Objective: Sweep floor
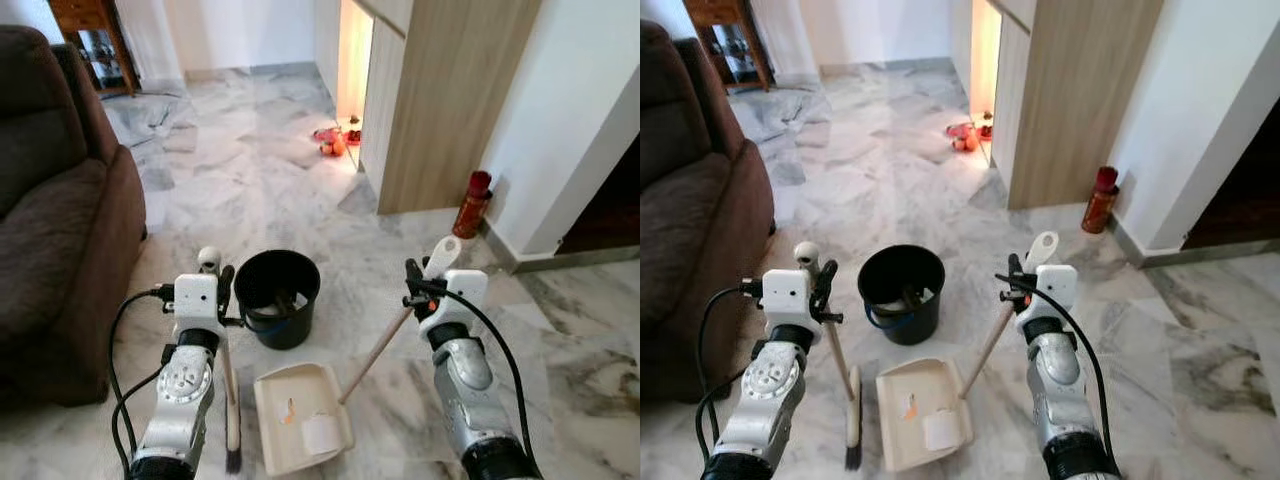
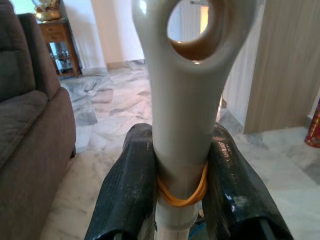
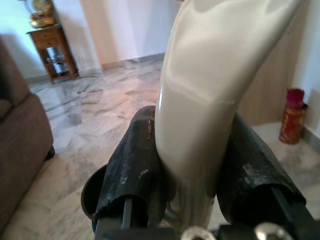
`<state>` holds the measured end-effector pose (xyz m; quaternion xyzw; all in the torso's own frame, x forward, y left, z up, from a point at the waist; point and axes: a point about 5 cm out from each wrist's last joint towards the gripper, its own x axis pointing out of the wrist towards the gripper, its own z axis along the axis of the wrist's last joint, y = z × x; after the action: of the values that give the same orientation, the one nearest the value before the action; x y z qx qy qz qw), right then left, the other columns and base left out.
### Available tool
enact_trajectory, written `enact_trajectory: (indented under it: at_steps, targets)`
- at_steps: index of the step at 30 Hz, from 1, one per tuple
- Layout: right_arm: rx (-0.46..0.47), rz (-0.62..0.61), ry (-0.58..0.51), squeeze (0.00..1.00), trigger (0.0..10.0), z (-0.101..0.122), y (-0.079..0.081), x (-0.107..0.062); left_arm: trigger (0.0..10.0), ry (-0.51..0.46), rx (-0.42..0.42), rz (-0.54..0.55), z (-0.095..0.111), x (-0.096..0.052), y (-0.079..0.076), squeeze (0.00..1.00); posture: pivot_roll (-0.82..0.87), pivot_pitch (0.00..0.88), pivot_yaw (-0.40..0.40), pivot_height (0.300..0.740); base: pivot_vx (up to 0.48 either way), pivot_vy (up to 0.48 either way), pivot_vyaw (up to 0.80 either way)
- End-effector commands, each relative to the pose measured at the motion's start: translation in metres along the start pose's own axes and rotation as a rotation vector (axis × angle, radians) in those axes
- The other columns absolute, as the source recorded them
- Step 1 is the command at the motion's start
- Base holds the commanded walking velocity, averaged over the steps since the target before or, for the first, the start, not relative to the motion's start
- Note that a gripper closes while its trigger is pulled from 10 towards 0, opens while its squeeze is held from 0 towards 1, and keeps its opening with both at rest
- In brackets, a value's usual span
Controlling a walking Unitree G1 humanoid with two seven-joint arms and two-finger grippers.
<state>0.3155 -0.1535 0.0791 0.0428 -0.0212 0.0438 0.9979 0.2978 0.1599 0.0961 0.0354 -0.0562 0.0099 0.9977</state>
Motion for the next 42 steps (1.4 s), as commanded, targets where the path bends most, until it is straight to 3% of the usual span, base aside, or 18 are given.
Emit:
enact_trajectory:
  at_steps: [1, 7, 19, 30, 35, 42]
  targets:
    - [0.001, 0.001, -0.057, 0.0, 10.0, 0.0134, 0.0008, 0.0056, 10.0, -0.044, 0.008, -0.008, 0.0094, 0.0039, -0.0013, 0.0, 0.14, 0.0, 0.015, 0.74, 0.0, 0.0, 0.0]
    - [-0.011, 0.013, -0.059, 0.0, 10.0, 0.0135, 0.0027, 0.006, 10.0, -0.039, 0.008, -0.006, 0.0083, 0.0032, -0.0009, 0.0, 0.14, 0.0, 0.016, 0.74, 0.0, 0.0, 0.07]
    - [-0.016, 0.009, -0.058, 0.0, 10.0, 0.0142, 0.0024, 0.0068, 10.0, -0.045, 0.017, -0.013, 0.0089, 0.0041, -0.002, 0.0, 0.14, 0.0, 0.016, 0.74, 0.0, 0.0, 0.78]
    - [-0.021, 0.008, -0.055, 0.0, 10.0, 0.0136, 0.0002, 0.0056, 10.0, -0.045, 0.014, -0.009, 0.0101, 0.0043, -0.0024, 0.0, 0.13, 0.0, 0.013, 0.74, 0.0, 0.0, 0.05]
    - [-0.017, 0.01, -0.052, 0.0, 10.0, 0.0134, 0.0014, 0.0056, 10.0, -0.041, 0.015, -0.007, 0.0094, 0.0047, -0.0025, 0.0, 0.14, 0.0, 0.01, 0.74, 0.28, 0.0, 0.8]
    - [-0.006, 0.003, -0.05, 0.0, 10.0, 0.0133, -0.0001, 0.0061, 10.0, -0.039, 0.014, -0.003, 0.0092, 0.0046, -0.0023, 0.0, 0.14, 0.0, 0.01, 0.74, 0.299, 0.0, 0.0]
